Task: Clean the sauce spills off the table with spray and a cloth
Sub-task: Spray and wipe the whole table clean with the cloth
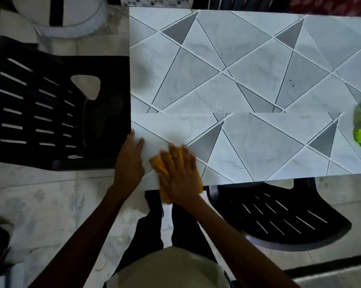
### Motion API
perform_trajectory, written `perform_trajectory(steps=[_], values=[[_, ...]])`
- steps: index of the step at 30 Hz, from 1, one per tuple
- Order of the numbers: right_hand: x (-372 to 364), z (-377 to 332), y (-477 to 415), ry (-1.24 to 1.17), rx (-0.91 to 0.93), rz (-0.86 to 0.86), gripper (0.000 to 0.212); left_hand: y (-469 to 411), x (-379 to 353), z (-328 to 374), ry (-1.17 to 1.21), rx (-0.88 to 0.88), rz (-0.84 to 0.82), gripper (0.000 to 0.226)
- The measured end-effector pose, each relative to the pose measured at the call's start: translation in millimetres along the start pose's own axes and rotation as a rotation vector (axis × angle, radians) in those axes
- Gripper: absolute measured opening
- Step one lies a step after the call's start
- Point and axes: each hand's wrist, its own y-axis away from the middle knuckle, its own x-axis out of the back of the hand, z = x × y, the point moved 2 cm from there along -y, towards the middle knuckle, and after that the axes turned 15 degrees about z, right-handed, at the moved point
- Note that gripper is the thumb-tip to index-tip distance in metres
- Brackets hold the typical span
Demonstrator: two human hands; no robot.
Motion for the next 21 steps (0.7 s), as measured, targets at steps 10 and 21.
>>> perform_trajectory(steps=[10, 21], values=[[38.9, 170.1, -131.1, 0.135, -0.511, 0.006, 0.076, -54.5, -25.2, 20.5, -0.006, 0.005, -0.187, 0.082], [16.3, 88.4, -53.6, 0.034, 0.279, -0.134, 0.069, -66.4, -14.1, 12.2, 0.070, 0.062, -0.039, 0.055]])
